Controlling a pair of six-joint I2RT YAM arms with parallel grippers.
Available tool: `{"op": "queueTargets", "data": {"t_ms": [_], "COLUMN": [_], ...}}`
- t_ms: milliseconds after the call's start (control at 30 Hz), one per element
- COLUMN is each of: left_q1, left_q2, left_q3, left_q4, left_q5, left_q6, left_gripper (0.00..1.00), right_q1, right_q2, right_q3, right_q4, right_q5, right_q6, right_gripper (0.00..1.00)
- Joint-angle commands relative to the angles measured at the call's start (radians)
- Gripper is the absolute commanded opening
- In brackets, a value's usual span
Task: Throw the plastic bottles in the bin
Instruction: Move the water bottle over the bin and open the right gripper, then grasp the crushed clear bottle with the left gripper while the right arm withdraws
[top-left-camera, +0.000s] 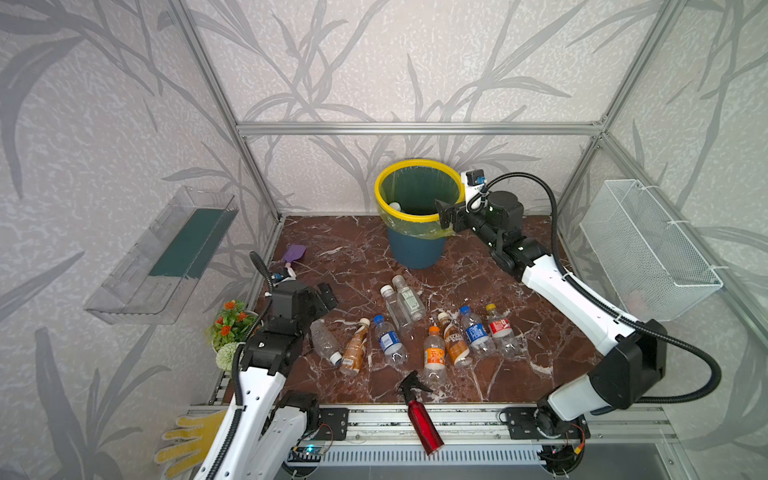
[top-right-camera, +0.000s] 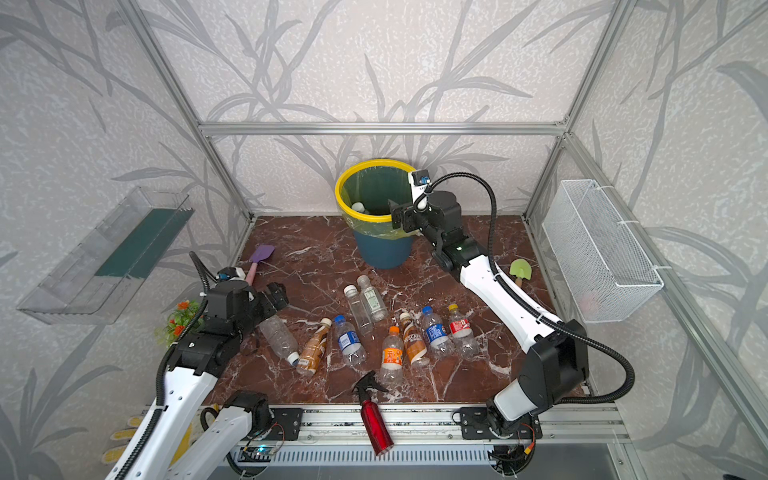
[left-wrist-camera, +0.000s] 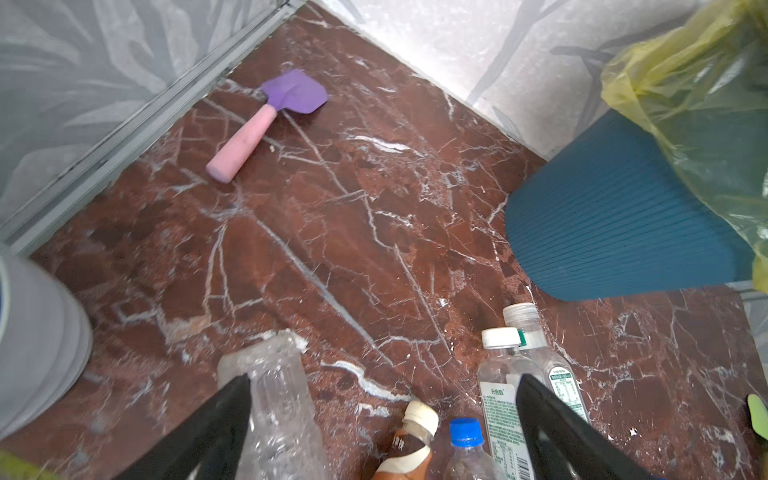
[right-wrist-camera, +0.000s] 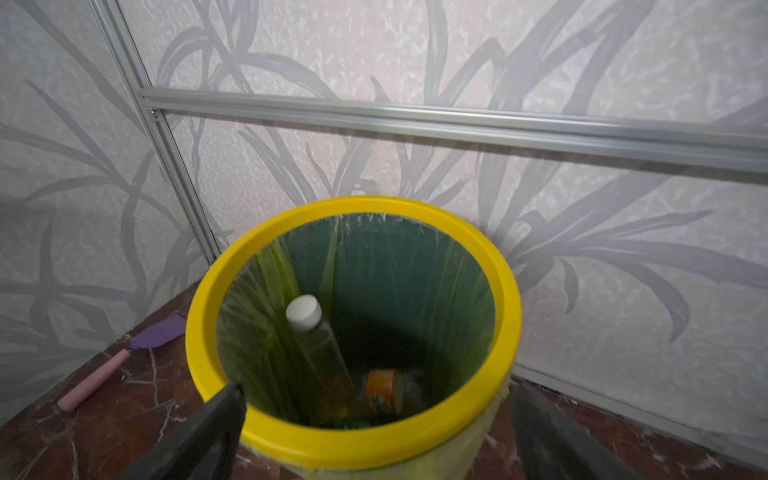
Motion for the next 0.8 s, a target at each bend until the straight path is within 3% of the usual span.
{"op": "queueTargets", "data": {"t_ms": [0, 200, 333, 767], "left_q1": [0.002, 0.002, 0.002, 0.037], "left_q2": [-0.022, -0.052, -0.062, 0.154], "left_q3": [-0.043, -0.164, -0.223, -0.245], "left_q4": [-0.148, -0.132, -0.109, 0.001], "left_q5": [-0.085, -0.038, -0.004, 0.008], "left_q6": [-0.147, -0.297, -0.352, -0.311], "left_gripper": [0.99, 0.99, 0.93, 0.92], "right_q1": [-0.013, -0.075, -0.101, -0.124], "right_q2": [-0.149, -0.266, -0.312, -0.332], "right_q3": [-0.070, -0.294, -0.408, -0.525], "right_q4": [0.004, -0.051, -0.089, -0.071], "right_q5": [0.037, 0.062, 0.060, 0.015], "right_q6": [0.006, 0.065, 0.105, 0.149], "right_gripper": [0.99, 0.99, 0.99, 1.00]}}
